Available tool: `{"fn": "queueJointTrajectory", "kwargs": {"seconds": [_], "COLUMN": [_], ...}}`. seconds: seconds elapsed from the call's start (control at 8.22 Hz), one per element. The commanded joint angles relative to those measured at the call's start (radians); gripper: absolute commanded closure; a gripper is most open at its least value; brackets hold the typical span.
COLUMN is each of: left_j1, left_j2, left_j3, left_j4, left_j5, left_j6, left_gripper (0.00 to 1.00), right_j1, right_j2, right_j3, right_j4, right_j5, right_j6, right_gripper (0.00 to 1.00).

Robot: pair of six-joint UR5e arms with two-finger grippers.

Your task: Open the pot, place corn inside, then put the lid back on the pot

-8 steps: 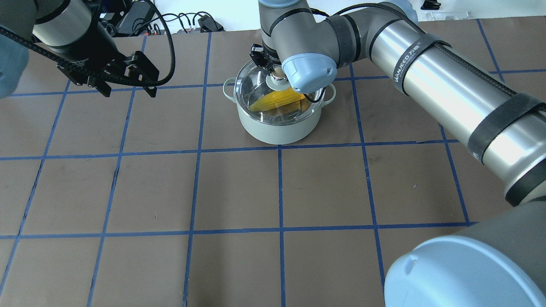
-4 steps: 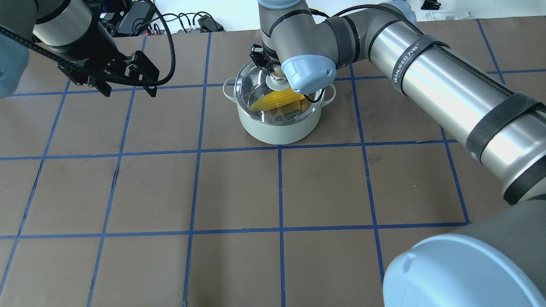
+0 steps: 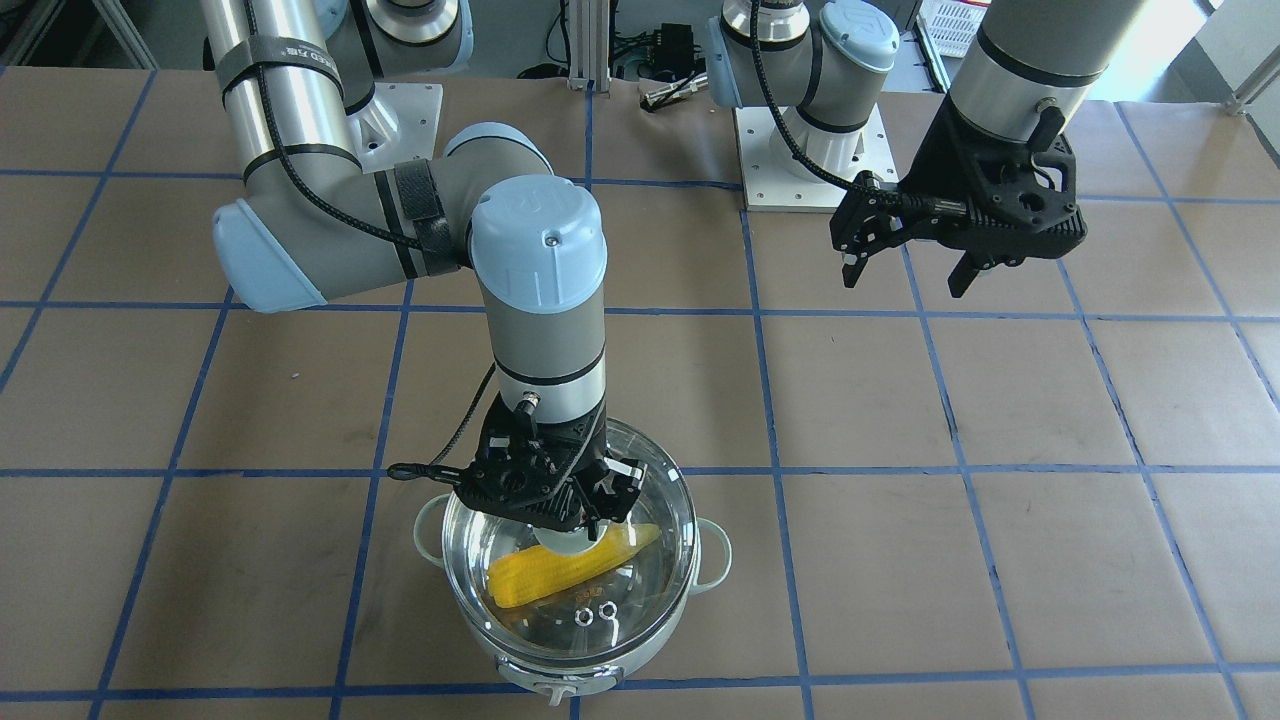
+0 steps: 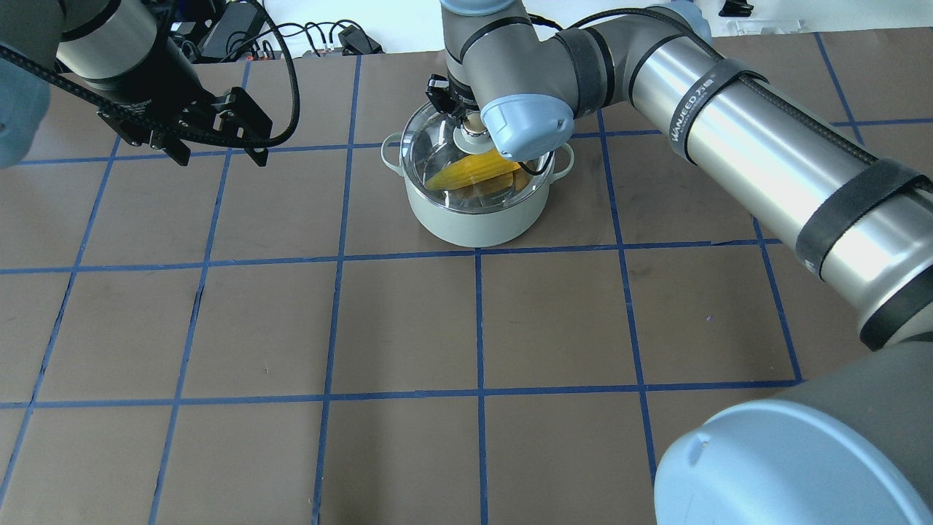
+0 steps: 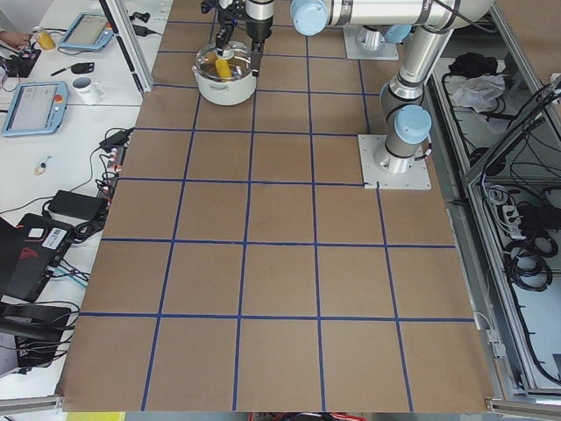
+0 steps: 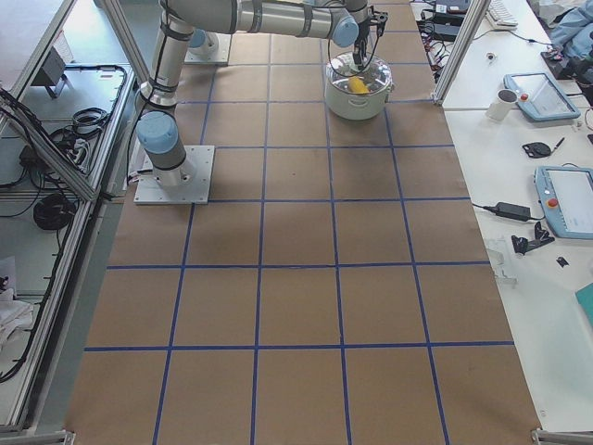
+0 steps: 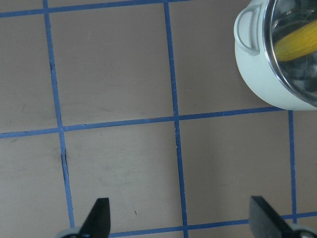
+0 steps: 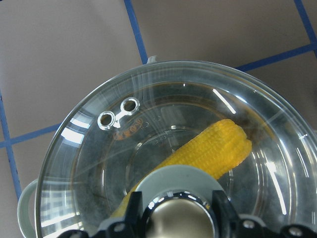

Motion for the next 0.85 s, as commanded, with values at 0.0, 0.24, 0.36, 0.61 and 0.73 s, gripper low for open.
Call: {"fn": "queueJointTrajectory", "kwargs": {"seconds": [0.0,0.24,0.36,0.61,0.73], "left_j1": [0.0,0.0,0.0,0.0,0.0], "left_j2": [0.0,-0.002,-0.002,-0.003,-0.005], "left_j3": [-0.001,-0.001,-0.001,-0.001,-0.001], "left_j4": [-0.002,-0.002,-0.002,-0.002,-0.002], "left_j5": [-0.001,-0.001,-0.003,-0.003,-0.003], "left_j6": [0.0,-0.001,-0.001,-0.001,-0.001], "left_gripper": [0.0,0.0,0.0,0.0,0.0], "right_j1": [0.0,0.0,0.006,0.006,0.006], "right_j2": [0.001,0.004,0.005,0.007,0.007], "right_j3": [0.0,0.0,0.0,0.002,0.002], "right_j4": [0.0,-0.026,-0.031,-0.031,-0.031], "right_j5": [0.001,0.008,0.01,0.004,0.002], "right_j6": [0.001,0.001,-0.005,-0.043,-0.045], "right_gripper": [0.63,0.63,0.63,0.63,0.63]}}
